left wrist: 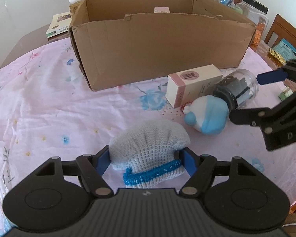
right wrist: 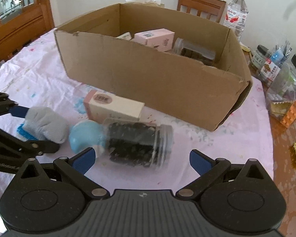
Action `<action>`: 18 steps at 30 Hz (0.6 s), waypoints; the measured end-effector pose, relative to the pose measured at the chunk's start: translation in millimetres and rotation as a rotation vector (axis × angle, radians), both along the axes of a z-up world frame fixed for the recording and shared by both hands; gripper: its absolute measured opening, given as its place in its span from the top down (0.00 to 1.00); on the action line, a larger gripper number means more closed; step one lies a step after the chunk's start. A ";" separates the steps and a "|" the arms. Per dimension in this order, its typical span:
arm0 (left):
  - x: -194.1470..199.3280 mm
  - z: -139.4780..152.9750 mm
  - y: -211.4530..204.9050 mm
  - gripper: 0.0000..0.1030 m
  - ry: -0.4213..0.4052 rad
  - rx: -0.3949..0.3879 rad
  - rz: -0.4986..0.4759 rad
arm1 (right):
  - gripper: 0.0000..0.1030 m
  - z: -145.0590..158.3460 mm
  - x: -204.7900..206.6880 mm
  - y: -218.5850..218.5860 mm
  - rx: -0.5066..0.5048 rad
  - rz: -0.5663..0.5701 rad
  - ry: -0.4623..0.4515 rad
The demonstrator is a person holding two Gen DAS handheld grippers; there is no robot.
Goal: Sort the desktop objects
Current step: 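Grasp clear jar of dark contents with right tool while left tool holds the glove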
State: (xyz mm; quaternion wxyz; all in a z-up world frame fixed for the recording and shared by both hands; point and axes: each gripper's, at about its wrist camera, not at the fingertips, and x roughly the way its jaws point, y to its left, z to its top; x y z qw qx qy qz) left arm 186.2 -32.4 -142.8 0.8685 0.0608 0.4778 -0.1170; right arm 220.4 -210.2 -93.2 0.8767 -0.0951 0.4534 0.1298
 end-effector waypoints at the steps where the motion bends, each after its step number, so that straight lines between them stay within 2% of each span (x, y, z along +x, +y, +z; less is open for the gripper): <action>1: 0.8 0.1 0.7 0.28 0.001 -0.001 -0.001 | 0.00 0.1 1.2 -1.8 0.001 -0.003 0.002; 8: 5.0 -0.2 7.9 0.27 0.004 0.006 0.004 | 0.00 0.2 4.7 -13.6 -0.012 -0.053 0.003; 18: -1.0 0.7 0.8 0.27 -0.007 0.033 0.009 | 0.00 -5.7 15.6 -1.1 -0.020 -0.030 -0.019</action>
